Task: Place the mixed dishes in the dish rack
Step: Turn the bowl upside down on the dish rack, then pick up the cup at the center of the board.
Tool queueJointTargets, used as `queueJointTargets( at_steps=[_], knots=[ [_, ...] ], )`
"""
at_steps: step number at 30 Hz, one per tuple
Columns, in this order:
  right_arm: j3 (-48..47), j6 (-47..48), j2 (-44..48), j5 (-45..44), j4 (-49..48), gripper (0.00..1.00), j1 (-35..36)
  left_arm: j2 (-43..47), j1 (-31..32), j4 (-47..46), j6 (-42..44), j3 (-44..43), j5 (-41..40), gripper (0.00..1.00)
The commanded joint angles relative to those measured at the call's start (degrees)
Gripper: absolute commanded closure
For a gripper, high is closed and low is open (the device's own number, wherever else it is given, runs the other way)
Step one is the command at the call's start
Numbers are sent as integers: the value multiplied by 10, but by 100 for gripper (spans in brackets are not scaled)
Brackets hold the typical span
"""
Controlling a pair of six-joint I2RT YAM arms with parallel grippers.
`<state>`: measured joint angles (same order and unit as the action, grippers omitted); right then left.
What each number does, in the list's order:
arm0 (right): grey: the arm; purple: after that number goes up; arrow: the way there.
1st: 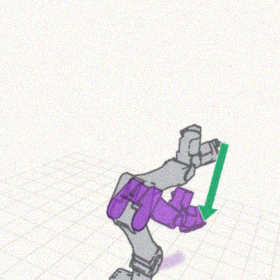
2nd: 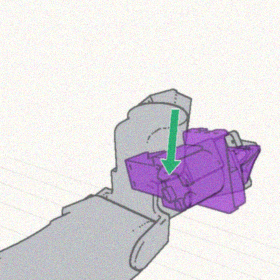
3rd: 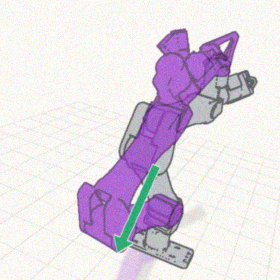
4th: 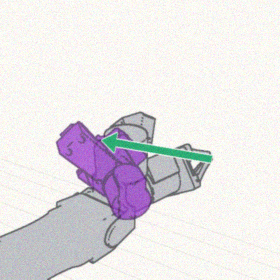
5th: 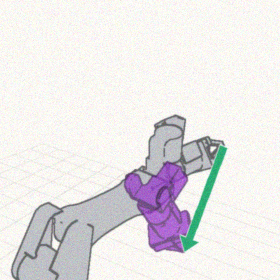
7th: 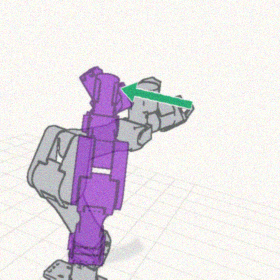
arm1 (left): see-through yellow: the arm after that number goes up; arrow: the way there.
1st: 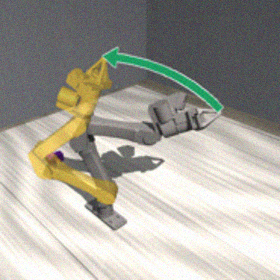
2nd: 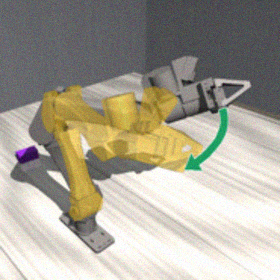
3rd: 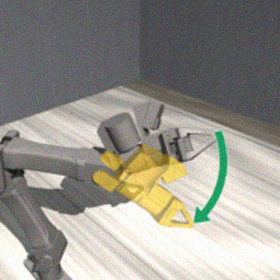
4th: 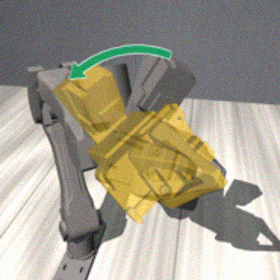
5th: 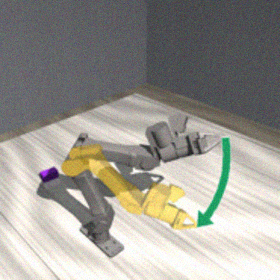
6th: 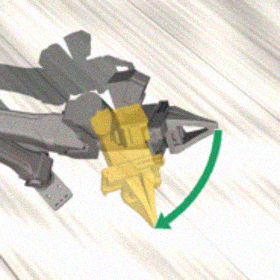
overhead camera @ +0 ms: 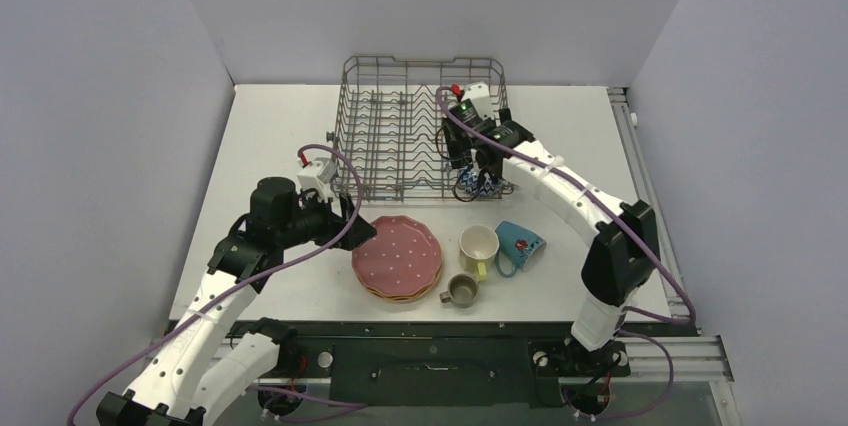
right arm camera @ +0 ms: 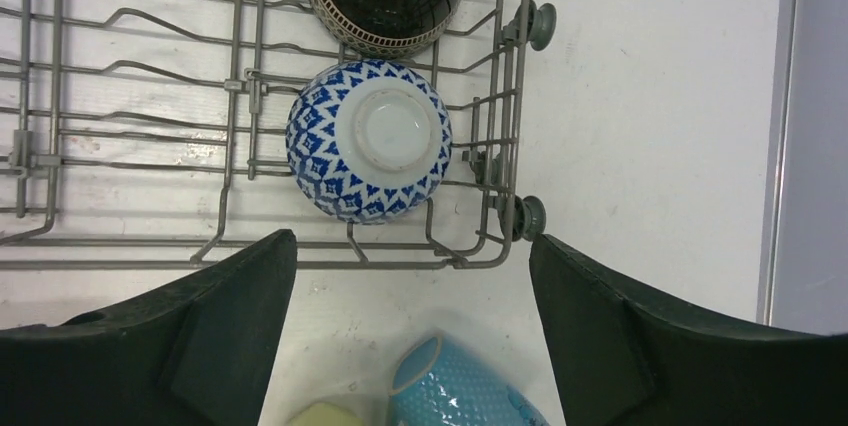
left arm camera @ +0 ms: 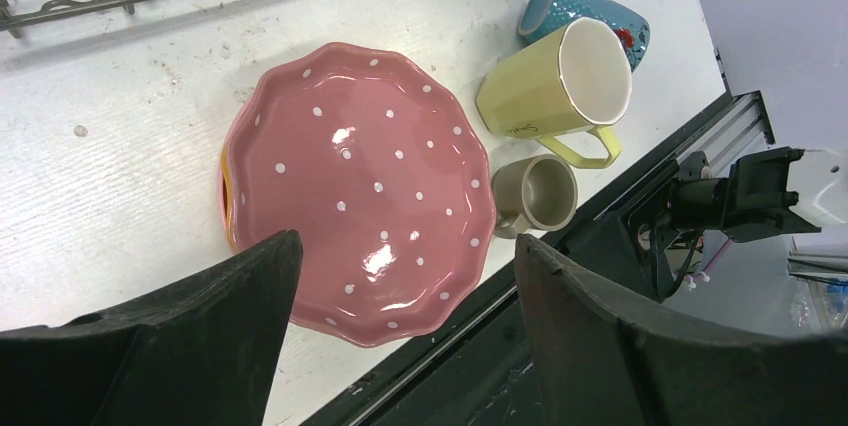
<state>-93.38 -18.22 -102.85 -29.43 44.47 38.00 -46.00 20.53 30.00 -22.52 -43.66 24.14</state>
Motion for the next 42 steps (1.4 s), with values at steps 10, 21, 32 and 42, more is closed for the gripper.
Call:
queueJointTargets(
  at_steps=[10, 21, 32, 42],
  knots=[
    [174, -50, 227, 93, -43, 25, 9, -3, 2, -9, 18, -9, -4, 5],
    [308, -81, 356, 192, -34, 29, 14, -4, 2, -4, 19, -4, -14, 4],
    [391, -117, 408, 242, -36, 37, 31, -3, 1, -5, 16, -2, -17, 4],
    [399, -115, 352, 229, -46, 47, 41, 6, 1, -5, 13, 2, -14, 4]
  ],
)
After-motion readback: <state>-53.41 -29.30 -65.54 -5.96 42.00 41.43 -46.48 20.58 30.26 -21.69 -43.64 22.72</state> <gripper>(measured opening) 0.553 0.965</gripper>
